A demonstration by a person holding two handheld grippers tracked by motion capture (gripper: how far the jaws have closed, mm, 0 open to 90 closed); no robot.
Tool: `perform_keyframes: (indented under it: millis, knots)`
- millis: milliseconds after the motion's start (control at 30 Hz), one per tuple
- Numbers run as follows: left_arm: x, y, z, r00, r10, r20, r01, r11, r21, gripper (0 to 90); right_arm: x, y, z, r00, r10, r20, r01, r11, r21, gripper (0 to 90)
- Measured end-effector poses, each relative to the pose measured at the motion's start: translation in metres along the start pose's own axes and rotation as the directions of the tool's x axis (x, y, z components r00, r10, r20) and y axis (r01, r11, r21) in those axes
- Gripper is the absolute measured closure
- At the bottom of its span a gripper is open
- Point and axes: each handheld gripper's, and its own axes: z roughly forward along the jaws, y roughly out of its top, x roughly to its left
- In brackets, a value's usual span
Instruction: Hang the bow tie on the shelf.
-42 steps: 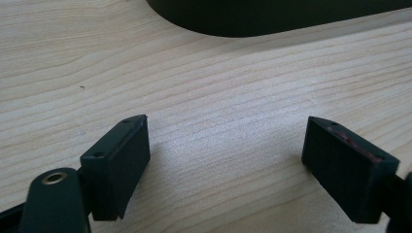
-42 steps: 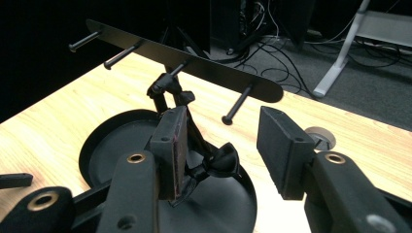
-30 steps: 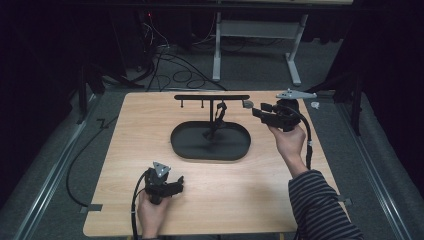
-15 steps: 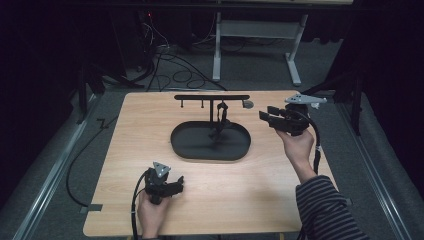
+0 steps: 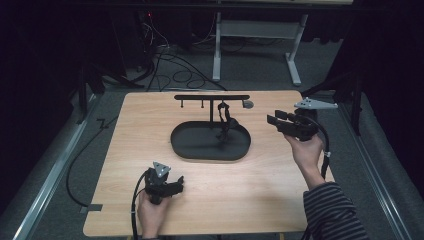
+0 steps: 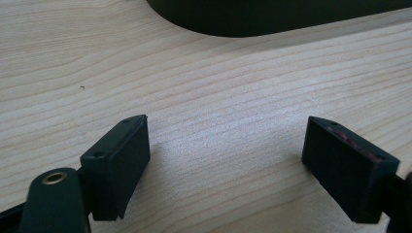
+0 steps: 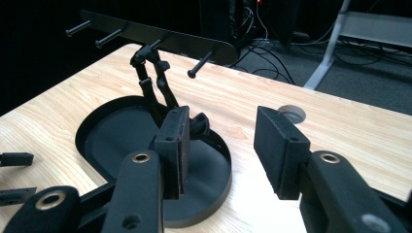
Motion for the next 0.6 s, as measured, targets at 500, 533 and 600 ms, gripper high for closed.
perform_keyframes:
  millis: [500, 533, 600]
  knots:
    - [0.000, 0.000, 0.000, 1.0000, 0.000, 0.000, 0.000, 1.0000, 0.000, 17.8, -0.007, -0.016, -0.025, 1.0000, 0.007, 0.007, -0.007, 0.9997, -0.022, 58.7]
    - [0.000, 0.000, 0.000, 1.0000, 0.000, -0.001, 0.000, 1.0000, 0.000, 17.8, -0.007, -0.017, -0.026, 0.9999, 0.009, 0.011, -0.008, 0.9998, -0.019, 58.7]
    - [0.000, 0.000, 0.000, 1.0000, 0.000, 0.000, 0.000, 1.0000, 0.000, 17.8, -0.007, -0.020, -0.029, 0.9999, 0.009, 0.009, -0.009, 0.9997, -0.023, 58.6]
